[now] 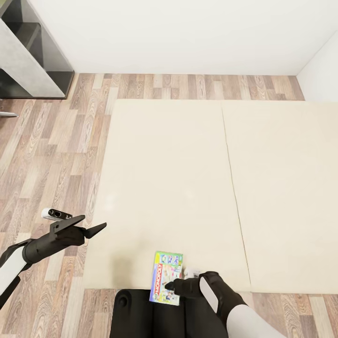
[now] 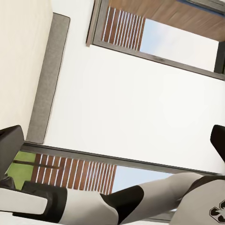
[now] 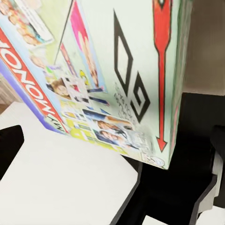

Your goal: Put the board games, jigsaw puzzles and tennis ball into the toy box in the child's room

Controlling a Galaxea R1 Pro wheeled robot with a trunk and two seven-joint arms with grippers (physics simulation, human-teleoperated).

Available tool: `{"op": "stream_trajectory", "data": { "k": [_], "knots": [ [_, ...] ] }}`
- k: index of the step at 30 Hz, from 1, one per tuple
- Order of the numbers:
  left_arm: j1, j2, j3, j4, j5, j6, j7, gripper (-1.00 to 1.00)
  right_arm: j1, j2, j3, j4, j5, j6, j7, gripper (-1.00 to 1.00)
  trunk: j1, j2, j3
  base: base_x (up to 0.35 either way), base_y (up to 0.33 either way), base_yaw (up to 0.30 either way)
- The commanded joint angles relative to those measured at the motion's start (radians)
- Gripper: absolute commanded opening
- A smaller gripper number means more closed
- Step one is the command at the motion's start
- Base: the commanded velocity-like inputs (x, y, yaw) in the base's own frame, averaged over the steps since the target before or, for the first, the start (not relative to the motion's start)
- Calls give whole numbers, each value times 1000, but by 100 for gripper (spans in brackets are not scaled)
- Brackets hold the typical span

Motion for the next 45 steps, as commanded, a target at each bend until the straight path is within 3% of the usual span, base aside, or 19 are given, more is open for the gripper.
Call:
{"op": "stream_trajectory", "data": {
  "k": [1,22,45],
  "knots": [
    [-1,1,-2,0,4,5,-2,100,0,0,3,-3,-5,5,1,100,1,-2,-1,0,0,0],
    [-1,1,-3,0,4,5,-2,100,0,0,6,-102,-5,3,119,100,1,-2,-1,0,0,0],
    [-1,0,-3,0,4,5,-2,100,0,0,30,-97,-5,0,112,100,1,-2,-1,0,0,0]
  ]
}}
